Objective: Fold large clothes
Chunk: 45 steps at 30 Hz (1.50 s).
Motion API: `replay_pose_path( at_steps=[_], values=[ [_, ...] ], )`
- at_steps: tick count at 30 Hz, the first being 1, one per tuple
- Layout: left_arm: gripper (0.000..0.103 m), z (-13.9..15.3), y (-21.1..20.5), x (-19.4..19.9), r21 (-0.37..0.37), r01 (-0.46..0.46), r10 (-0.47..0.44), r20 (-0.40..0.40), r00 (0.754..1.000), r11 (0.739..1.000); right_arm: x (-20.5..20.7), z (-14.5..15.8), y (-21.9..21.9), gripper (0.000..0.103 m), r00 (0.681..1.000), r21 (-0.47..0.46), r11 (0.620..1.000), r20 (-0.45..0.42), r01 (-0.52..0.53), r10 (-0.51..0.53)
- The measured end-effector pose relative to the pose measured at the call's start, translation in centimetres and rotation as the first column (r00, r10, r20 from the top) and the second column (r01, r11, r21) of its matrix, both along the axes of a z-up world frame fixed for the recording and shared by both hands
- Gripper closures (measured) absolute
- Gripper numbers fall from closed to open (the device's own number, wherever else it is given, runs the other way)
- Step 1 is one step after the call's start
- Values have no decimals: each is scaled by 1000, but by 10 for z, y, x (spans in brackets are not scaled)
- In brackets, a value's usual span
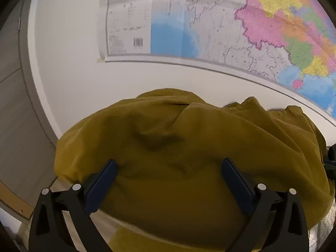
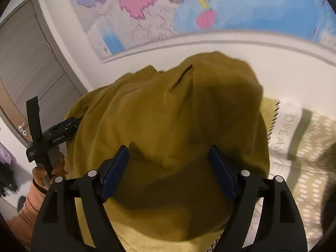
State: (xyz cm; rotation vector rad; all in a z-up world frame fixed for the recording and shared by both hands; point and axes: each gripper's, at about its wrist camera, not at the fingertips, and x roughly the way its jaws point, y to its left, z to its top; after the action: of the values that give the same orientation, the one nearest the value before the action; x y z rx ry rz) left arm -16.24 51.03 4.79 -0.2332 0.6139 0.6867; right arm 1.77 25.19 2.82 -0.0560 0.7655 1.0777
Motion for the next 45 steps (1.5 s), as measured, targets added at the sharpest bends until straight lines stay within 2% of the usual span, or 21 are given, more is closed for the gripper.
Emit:
replay_pose_path(
  at_steps=[3, 5, 9, 12, 18, 22, 25, 33, 45],
  values=[
    [7, 10, -25, -12, 55, 11, -12, 21, 1000, 998, -18, 9, -17, 18, 999, 44, 999, 36, 8, -10],
    [7, 13, -39, -17, 71, 26, -29, 30, 999, 997, -37, 14, -27, 17, 996, 66, 998, 85, 1, -7],
    [7, 14, -77, -33, 63, 70, -72, 42, 997, 996, -74, 13, -37, 10, 989, 77, 997, 150, -19, 7],
    [7, 9, -99, -42, 62, 56, -60, 52, 997, 996, -97, 5, -39, 5, 984, 59, 998, 177, -28, 17],
    [7, -9, -134, -65, 3, 16, -16, 44, 999, 1000, -130, -11, -45, 6, 978, 13, 999, 203, -47, 43],
    [7, -11, -150, -78, -8, -25, 25, 45, 999, 1000, -147, -20, -57, 6, 977, 2, 999, 208, -40, 39],
    [7, -11, -161, -87, -31, -19, 20, 37, 999, 999, -156, -24, -64, 6, 975, -13, 999, 220, -33, 35],
    [7, -11, -187, -104, -15, -45, 45, 19, 999, 999, -176, -32, -82, 6, 970, -19, 999, 240, -28, 32],
    [7, -6, -220, -112, 39, -33, 33, -2, 999, 999, -193, -28, -103, 6, 967, 3, 1000, 253, -29, 27]
  ],
)
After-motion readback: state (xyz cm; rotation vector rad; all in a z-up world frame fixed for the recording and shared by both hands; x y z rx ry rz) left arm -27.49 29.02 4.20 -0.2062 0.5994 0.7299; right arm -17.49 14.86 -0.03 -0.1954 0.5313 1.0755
